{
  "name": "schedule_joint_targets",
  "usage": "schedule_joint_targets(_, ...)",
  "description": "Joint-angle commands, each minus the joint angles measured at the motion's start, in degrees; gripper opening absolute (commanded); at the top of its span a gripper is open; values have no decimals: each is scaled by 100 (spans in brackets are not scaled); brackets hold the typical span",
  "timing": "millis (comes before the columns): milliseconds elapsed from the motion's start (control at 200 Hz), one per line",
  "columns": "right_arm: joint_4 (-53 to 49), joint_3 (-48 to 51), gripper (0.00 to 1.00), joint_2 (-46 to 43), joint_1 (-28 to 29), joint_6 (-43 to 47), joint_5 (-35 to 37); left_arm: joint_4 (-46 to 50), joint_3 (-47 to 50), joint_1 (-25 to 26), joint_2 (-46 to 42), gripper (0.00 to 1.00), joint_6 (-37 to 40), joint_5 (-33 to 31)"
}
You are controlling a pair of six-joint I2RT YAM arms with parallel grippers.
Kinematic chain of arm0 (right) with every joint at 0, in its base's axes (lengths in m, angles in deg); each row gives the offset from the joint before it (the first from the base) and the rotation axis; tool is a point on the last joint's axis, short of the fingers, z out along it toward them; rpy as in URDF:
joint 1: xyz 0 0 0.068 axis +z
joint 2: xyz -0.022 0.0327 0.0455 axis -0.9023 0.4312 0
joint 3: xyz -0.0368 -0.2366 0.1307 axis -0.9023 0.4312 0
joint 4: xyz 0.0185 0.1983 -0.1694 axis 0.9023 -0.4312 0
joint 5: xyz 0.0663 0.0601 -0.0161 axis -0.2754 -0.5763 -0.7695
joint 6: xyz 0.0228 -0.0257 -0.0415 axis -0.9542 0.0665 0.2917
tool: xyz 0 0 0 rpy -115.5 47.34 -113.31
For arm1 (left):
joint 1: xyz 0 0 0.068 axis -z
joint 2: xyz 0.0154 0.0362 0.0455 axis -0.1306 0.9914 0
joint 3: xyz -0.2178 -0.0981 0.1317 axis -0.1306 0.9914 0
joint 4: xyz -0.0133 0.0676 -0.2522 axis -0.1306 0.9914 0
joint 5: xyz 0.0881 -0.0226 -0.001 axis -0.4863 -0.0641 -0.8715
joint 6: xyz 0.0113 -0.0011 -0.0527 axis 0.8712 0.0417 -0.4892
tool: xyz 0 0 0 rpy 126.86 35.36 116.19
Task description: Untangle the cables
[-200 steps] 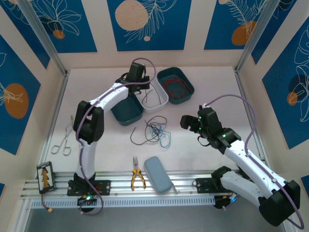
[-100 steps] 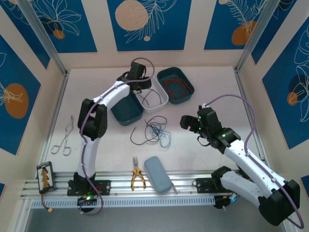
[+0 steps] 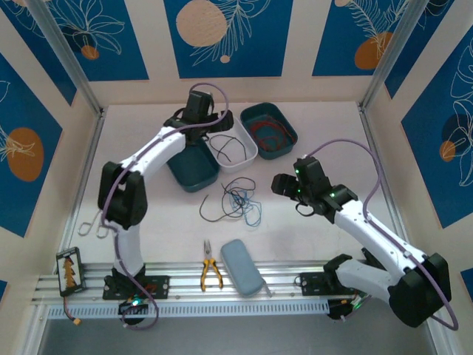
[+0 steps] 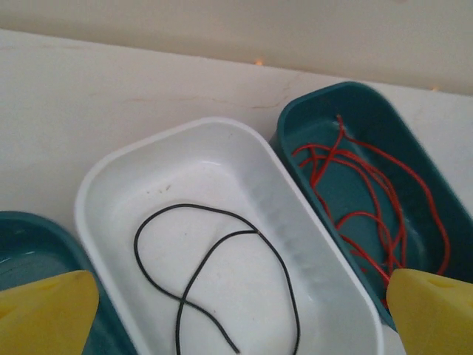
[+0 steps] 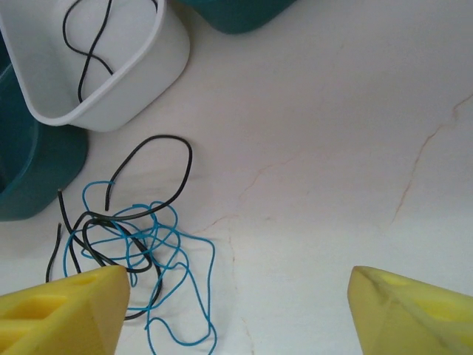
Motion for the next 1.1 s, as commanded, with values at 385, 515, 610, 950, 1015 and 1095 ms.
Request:
schedule_joint_targets(385,703,-908,55,1811,152,-990,-1988,-2196,3991,5,-3712,100,88,-367)
schedule_joint_targets(515,502,-1208,50,2247,248,-1147,-2004,-2781,4936,6,-4521,100,280,-227)
schedule_joint_targets(610,465,-1344,47,2491,329,-1261,-1978,-2923,5429,4,-4911,100,392,-219)
schedule_joint_targets(950,779,-1523,39,3167,316,-1430,-2145,-2582,6609,5,-5929,100,503,291)
schedule_joint_targets(1015,809,-1560,39,3239,259,-1443,-2127,-2526,6785,6,-6116,100,486,343)
schedule_joint_targets(1095,845,-1595,39,3319,178,-1458,-2145,-2480,6952,6,-6318,100,461,429)
